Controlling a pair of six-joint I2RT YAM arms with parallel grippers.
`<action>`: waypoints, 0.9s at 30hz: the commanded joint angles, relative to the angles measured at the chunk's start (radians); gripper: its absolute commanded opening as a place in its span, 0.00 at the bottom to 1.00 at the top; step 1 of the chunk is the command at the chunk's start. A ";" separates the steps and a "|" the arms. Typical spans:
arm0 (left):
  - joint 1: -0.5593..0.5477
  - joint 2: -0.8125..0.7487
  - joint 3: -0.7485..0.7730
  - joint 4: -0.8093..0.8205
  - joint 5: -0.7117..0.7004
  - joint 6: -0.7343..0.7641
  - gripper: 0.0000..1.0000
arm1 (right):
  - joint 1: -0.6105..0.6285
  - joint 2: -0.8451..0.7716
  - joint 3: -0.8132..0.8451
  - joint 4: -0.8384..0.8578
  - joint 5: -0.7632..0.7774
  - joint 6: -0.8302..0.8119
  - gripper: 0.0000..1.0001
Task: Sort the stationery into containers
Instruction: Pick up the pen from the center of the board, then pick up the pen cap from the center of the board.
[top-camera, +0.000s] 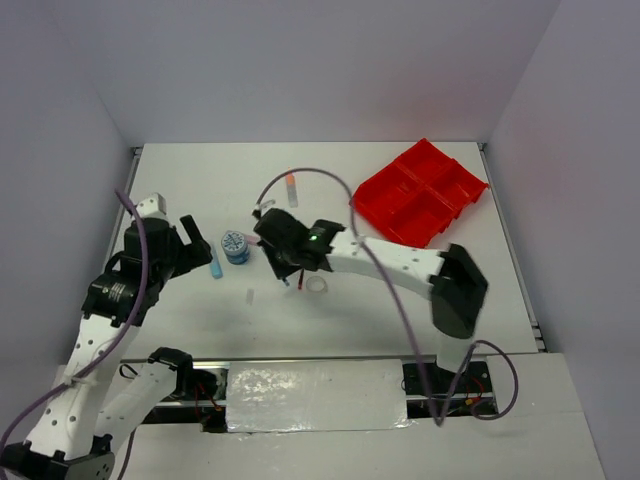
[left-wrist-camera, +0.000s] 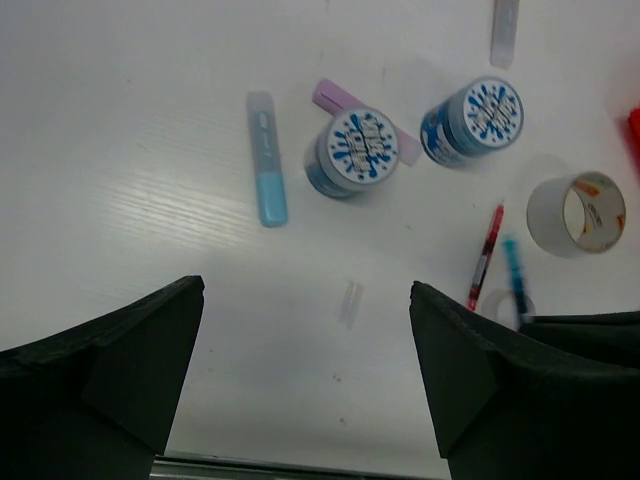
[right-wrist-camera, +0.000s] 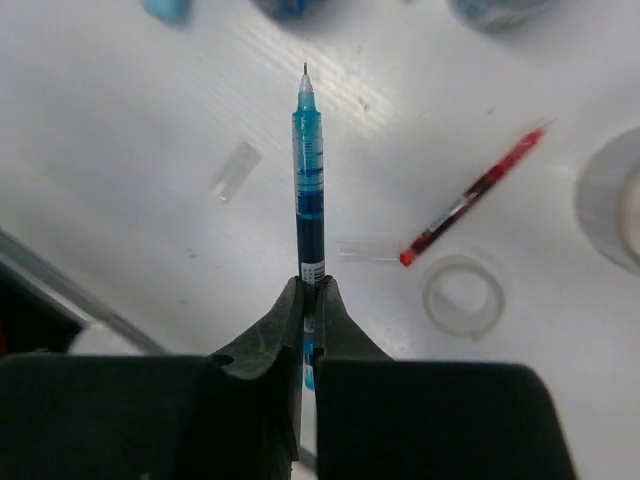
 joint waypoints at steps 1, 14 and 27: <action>-0.063 0.026 -0.038 0.038 0.095 -0.075 0.96 | -0.002 -0.271 -0.028 -0.035 0.155 0.085 0.00; -0.455 0.401 -0.206 0.164 -0.084 -0.259 0.96 | -0.016 -0.854 -0.407 -0.164 0.212 0.193 0.00; -0.433 0.688 -0.132 0.225 -0.103 -0.159 0.79 | -0.008 -0.931 -0.515 -0.146 0.159 0.177 0.00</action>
